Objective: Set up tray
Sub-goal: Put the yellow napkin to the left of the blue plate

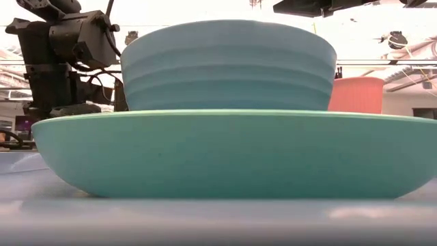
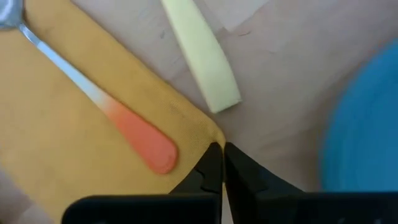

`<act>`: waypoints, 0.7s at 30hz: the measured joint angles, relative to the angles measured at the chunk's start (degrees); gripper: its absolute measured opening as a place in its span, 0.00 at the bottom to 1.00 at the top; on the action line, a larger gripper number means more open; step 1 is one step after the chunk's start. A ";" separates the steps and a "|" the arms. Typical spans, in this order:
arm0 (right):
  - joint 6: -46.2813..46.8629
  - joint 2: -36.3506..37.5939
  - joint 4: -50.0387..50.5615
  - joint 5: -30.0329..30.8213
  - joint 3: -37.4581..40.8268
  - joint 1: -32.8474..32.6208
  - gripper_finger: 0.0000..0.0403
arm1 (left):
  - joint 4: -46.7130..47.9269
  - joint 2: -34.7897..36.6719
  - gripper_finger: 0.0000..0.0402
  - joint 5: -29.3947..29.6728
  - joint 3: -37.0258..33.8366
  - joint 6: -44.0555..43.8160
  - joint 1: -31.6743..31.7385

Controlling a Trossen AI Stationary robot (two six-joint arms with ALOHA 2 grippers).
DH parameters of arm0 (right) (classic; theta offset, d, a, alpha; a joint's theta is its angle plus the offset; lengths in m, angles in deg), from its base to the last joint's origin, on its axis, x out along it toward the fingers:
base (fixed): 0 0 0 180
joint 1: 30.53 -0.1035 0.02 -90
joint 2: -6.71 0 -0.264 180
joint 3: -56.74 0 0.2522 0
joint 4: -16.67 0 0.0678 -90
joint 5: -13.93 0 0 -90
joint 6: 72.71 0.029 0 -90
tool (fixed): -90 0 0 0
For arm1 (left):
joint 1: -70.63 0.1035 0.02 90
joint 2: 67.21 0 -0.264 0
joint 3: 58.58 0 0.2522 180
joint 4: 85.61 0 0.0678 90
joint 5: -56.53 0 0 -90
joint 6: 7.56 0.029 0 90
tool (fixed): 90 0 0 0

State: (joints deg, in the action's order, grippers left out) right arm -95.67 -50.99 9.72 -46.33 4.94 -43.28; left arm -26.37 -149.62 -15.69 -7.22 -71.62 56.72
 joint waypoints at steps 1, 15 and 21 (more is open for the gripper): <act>0.00 0.00 0.00 0.00 0.00 0.00 0.25 | 1.60 0.00 0.01 0.01 0.89 0.05 -0.24; 1.15 0.00 0.09 -0.02 0.00 0.01 0.25 | 13.44 0.07 0.01 2.24 11.80 2.68 -2.02; 1.14 -0.02 0.13 -0.02 0.00 0.00 0.25 | 19.08 0.07 0.01 2.82 14.49 3.35 -2.83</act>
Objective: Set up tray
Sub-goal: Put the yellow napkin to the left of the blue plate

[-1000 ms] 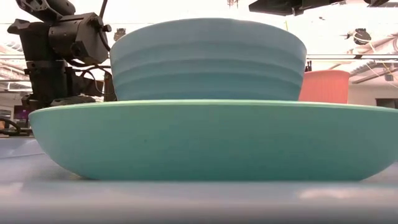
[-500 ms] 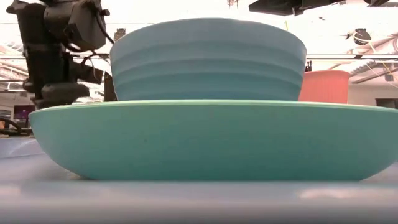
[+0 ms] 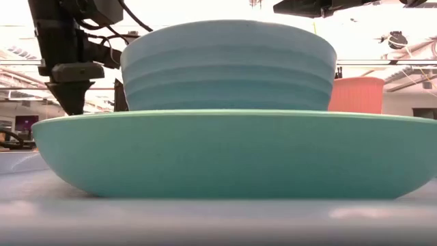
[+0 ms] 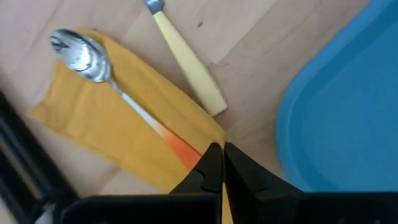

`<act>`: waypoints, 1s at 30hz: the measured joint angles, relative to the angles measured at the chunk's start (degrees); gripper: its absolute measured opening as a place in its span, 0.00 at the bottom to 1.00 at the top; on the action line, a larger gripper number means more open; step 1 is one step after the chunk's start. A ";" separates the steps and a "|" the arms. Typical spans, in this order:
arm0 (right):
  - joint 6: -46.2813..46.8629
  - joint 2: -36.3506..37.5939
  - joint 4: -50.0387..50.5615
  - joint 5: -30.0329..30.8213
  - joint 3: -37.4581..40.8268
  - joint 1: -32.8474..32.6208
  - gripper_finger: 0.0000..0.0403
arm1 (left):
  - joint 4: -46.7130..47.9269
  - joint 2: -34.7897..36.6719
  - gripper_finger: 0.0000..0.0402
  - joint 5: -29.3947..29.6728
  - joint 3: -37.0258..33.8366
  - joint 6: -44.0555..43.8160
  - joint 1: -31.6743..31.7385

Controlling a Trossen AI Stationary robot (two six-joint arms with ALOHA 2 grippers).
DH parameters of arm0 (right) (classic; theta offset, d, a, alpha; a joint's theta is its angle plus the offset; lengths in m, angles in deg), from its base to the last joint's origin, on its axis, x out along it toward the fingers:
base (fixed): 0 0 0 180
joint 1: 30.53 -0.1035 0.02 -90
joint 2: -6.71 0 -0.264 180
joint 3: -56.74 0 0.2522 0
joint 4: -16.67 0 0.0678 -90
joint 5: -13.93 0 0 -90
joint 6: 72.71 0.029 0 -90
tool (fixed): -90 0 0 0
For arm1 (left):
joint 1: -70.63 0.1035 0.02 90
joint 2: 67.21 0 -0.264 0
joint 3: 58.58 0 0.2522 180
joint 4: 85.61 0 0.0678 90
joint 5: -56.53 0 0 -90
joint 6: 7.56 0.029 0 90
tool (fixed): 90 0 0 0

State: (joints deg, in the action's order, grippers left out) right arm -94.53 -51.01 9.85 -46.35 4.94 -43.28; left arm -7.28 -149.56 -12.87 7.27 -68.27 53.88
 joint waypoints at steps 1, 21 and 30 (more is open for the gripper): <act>0.00 0.00 0.06 0.00 0.00 0.00 0.25 | 0.89 0.00 0.01 0.05 0.41 0.07 -0.23; 0.11 0.00 0.33 0.01 0.00 0.01 0.25 | 9.11 9.28 0.01 6.38 2.15 -5.12 -4.80; 0.11 0.00 0.34 0.02 0.00 0.02 0.25 | 8.91 14.51 0.01 8.03 2.15 -5.50 -6.71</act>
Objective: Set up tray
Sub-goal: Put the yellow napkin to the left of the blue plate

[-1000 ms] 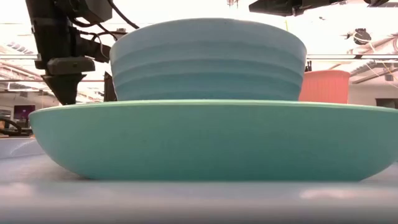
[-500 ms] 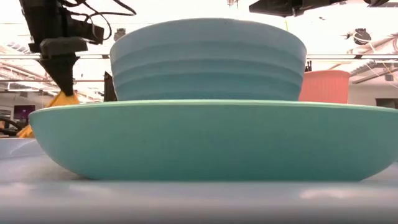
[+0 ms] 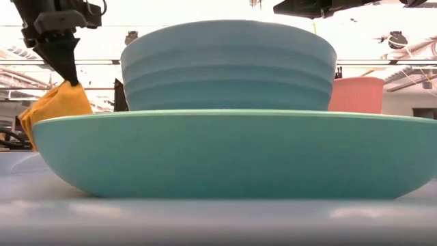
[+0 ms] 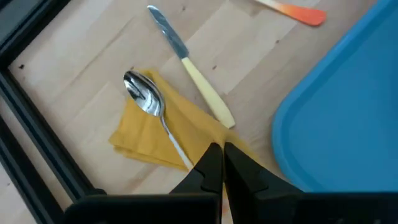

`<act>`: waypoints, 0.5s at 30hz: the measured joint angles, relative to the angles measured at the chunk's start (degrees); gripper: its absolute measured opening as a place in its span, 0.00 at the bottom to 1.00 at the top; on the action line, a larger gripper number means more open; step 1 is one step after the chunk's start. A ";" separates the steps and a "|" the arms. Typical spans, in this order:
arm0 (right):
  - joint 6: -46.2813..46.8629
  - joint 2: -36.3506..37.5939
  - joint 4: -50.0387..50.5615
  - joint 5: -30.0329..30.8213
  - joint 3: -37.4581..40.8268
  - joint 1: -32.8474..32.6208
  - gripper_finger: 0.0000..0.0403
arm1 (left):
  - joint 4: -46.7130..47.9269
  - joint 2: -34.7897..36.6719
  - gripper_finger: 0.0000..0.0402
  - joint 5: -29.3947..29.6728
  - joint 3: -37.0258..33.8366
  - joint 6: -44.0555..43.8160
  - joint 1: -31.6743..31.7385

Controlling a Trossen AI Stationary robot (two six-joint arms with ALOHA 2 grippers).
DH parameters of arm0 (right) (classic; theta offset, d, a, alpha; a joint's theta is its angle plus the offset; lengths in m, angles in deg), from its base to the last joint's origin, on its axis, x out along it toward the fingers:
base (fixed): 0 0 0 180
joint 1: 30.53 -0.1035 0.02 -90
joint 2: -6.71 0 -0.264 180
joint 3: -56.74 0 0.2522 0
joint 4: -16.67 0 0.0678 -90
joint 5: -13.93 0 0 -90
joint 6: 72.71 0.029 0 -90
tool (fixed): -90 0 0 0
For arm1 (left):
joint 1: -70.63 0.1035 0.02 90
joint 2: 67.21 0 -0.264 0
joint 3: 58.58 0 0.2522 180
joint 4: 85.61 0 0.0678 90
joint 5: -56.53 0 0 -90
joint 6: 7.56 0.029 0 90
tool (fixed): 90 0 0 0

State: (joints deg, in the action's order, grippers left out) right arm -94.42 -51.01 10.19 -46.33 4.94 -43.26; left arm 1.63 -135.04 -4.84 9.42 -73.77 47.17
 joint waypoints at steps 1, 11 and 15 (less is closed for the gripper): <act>0.00 0.00 -0.01 0.00 0.00 -0.02 0.25 | 0.05 0.40 0.01 0.04 0.00 -0.07 -0.20; 0.01 0.00 0.01 0.00 0.00 0.00 0.25 | 0.01 4.29 0.01 0.01 0.00 1.15 -1.05; 0.00 0.00 0.01 0.00 0.00 0.00 0.25 | -0.08 5.69 0.01 0.00 0.00 1.20 -1.05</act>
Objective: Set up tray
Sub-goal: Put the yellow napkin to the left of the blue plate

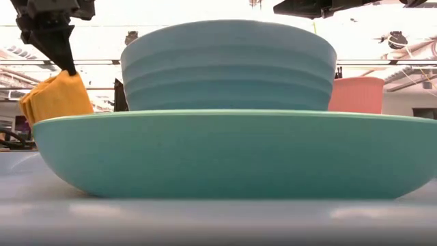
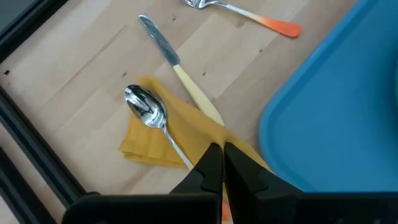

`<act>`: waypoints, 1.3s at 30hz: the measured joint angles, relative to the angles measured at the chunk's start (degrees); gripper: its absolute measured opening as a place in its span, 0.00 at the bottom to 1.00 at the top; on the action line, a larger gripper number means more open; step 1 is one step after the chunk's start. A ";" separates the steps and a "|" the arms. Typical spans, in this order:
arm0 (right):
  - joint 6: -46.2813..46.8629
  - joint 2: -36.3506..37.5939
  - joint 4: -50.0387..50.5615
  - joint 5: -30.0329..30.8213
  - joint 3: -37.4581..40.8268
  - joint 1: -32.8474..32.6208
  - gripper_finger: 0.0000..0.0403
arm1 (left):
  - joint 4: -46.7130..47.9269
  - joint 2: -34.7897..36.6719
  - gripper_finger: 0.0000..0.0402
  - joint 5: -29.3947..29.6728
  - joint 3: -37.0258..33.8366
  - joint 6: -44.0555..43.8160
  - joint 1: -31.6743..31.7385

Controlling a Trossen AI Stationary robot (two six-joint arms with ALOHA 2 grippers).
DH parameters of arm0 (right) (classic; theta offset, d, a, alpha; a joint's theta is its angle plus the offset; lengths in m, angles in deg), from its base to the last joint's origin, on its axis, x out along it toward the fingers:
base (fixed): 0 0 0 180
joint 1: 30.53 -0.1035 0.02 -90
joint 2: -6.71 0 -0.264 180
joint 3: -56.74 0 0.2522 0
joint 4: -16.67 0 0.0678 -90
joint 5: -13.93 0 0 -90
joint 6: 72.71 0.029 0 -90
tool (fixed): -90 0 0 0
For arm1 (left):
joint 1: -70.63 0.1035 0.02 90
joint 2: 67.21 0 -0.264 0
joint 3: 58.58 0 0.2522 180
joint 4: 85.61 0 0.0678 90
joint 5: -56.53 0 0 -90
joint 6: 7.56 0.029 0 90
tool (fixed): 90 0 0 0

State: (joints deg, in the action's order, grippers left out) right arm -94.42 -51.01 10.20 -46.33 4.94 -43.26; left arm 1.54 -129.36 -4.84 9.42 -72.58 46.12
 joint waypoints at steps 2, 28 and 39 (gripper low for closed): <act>0.00 0.00 0.00 0.00 0.00 -0.01 0.25 | -0.05 0.46 0.01 0.02 0.00 0.06 0.00; 0.02 0.01 0.38 0.07 0.02 -0.01 0.25 | -6.96 1.44 0.01 -9.77 7.48 11.93 -0.20; 0.04 0.02 0.39 0.16 0.02 -0.02 0.25 | -18.59 0.92 0.01 -8.78 7.48 16.21 -5.27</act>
State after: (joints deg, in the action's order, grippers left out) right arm -94.38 -50.99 10.60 -46.17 4.96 -43.28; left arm -17.05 -128.44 -13.62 16.89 -56.37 40.85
